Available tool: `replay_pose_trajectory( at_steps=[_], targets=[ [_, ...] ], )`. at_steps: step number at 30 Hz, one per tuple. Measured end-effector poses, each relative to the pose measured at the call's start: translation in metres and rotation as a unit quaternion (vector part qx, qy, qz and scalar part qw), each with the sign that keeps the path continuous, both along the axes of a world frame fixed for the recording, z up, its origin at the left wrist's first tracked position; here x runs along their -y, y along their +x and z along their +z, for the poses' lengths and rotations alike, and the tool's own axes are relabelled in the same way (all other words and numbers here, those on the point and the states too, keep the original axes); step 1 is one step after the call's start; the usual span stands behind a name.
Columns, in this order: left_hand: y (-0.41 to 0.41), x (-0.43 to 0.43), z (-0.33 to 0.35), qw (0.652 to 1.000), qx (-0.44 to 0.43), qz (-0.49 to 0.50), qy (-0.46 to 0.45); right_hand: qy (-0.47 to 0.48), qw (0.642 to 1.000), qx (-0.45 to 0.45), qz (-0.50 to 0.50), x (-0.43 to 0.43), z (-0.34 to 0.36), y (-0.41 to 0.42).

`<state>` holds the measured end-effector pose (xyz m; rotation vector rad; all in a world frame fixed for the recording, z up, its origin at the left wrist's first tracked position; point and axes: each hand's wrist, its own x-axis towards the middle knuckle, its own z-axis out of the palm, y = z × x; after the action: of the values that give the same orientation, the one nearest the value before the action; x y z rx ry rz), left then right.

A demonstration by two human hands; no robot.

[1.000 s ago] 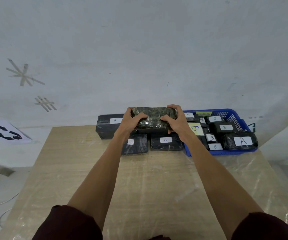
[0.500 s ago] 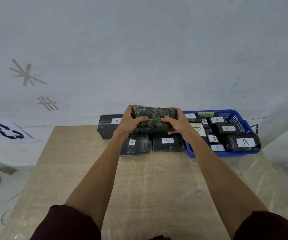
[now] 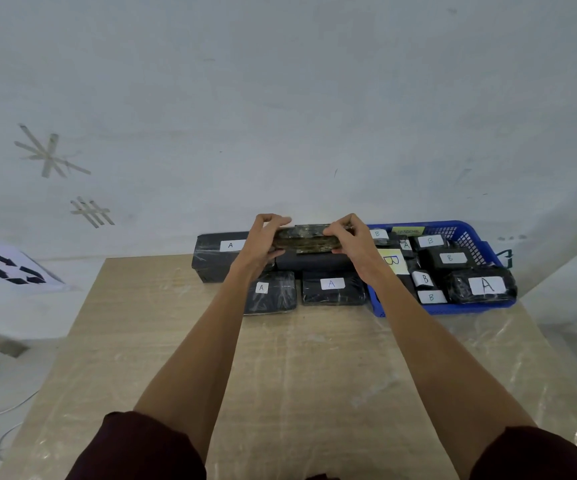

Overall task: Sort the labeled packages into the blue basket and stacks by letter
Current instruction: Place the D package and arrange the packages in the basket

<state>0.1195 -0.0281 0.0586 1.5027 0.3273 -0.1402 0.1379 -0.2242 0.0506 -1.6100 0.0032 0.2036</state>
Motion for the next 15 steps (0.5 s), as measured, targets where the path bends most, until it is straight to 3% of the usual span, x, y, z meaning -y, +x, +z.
replay_pose_trajectory(
  at_steps=[5, 15],
  targets=[
    [-0.007, -0.006, -0.008, 0.999, -0.001, -0.017, -0.03, -0.034, 0.998, 0.041, 0.018, -0.002, 0.004, -0.003],
    [-0.008, -0.013, -0.008, 0.999, 0.001, -0.031, -0.043, -0.015, 0.999, 0.036, 0.011, -0.002, 0.007, -0.005]
  ],
)
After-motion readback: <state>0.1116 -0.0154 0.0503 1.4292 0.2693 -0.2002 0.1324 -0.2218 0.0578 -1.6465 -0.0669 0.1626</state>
